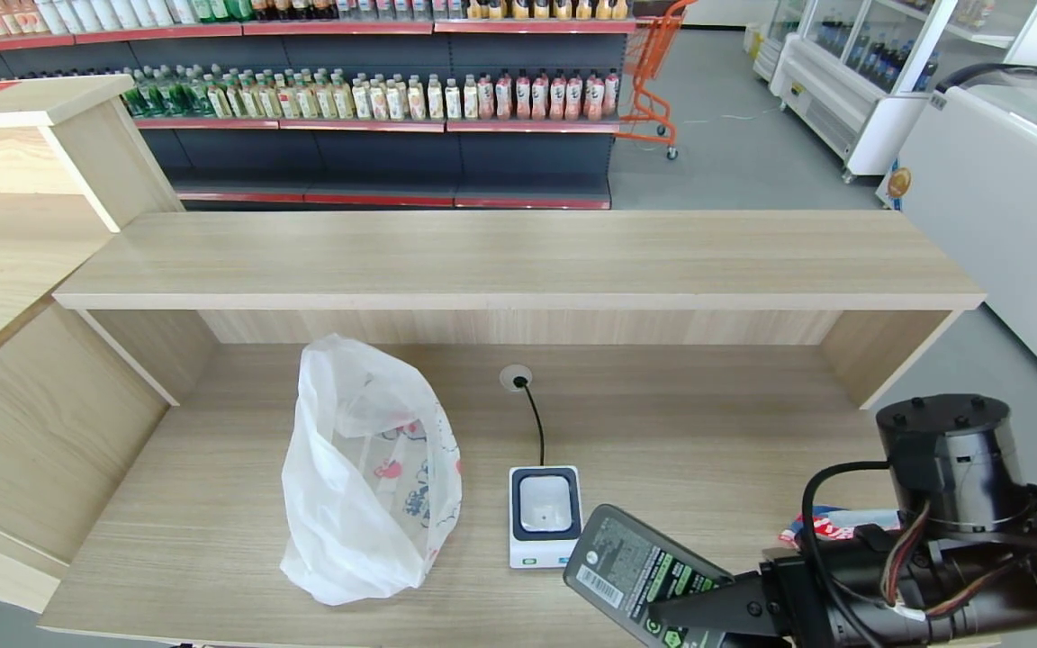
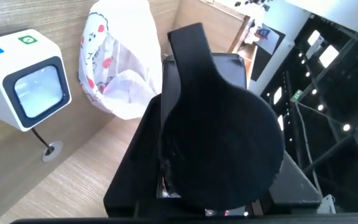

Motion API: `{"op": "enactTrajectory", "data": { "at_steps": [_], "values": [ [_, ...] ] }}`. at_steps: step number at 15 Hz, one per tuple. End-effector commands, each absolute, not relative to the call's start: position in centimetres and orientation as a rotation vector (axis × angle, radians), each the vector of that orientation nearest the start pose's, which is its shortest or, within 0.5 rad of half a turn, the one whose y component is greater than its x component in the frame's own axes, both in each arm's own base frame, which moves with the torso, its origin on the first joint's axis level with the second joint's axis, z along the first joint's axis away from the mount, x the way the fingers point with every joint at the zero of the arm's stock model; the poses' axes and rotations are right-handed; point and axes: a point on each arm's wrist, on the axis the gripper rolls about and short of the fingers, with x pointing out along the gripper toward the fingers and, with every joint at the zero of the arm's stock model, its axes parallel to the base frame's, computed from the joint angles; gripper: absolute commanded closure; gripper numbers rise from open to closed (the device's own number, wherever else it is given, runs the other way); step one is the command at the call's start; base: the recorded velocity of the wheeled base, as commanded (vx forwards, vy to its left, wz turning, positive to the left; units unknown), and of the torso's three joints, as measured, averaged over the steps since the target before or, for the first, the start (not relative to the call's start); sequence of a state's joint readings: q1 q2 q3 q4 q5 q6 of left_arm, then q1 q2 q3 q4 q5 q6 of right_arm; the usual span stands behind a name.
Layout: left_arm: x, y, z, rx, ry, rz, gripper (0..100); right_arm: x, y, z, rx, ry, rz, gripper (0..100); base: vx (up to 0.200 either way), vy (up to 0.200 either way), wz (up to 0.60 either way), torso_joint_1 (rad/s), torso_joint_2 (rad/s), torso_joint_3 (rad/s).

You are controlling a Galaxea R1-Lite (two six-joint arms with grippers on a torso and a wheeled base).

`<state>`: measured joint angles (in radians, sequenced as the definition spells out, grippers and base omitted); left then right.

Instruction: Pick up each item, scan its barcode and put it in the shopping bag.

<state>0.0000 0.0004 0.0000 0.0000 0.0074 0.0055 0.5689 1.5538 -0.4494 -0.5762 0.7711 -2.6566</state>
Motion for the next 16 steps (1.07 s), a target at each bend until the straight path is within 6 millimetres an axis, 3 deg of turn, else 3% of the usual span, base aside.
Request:
{"op": "enactTrajectory", "data": {
  "at_steps": [1, 6, 8, 9, 10, 11, 12, 14, 16],
  "values": [
    [-2.3, 0.0, 7.5, 0.005, 0.000, 0.008, 0, 17.9, 13.3, 13.1, -2.029, -1.450, 1.097, 100, 0.000, 0.000, 0.00, 0.000, 0.00, 0.000],
    [-2.3, 0.0, 7.5, 0.006, 0.000, 0.008, 0, 17.7, 13.0, 13.5, -1.994, -1.399, 1.112, 100, 0.000, 0.000, 0.00, 0.000, 0.00, 0.000],
    [-2.3, 0.0, 7.5, 0.006, 0.000, 0.008, 0, 15.7, 11.5, 16.6, -1.762, -1.115, 1.111, 100, 0.000, 0.000, 0.00, 0.000, 0.00, 0.000],
    [-2.3, 0.0, 7.5, 0.005, 0.000, 0.008, 0, 14.5, 9.9, 18.8, -1.653, -0.897, 0.996, 100, 0.000, 0.000, 0.00, 0.000, 0.00, 0.000],
    [-2.3, 0.0, 7.5, 0.005, 0.000, 0.008, 0, 13.4, 8.5, 20.5, -1.588, -0.786, 0.857, 100, 0.000, 0.000, 0.00, 0.000, 0.00, 0.000],
    [-2.3, 0.0, 7.5, 0.006, 0.000, 0.008, 0, 12.4, 6.7, 21.2, -1.495, -0.646, 0.752, 100, 0.000, 0.000, 0.00, 0.000, 0.00, 0.000],
    [-2.3, 0.0, 7.5, 0.006, 0.000, 0.008, 0, 12.1, 5.5, 21.3, -1.211, -0.445, 0.740, 100, 0.000, 0.000, 0.00, 0.000, 0.00, 0.000],
    [-2.3, 0.0, 7.5, 0.006, 0.000, 0.006, 0, 12.9, 4.6, 21.2, -0.764, -0.205, 0.716, 100, 0.000, 0.000, 0.00, 0.000, 0.00, 0.000],
    [-2.3, 0.0, 7.5, 0.006, 0.000, 0.008, 0, 13.5, 3.9, 19.8, -0.329, 0.078, 0.591, 100, 0.000, 0.000, 0.00, 0.000, 0.00, 0.000]
  ]
}}
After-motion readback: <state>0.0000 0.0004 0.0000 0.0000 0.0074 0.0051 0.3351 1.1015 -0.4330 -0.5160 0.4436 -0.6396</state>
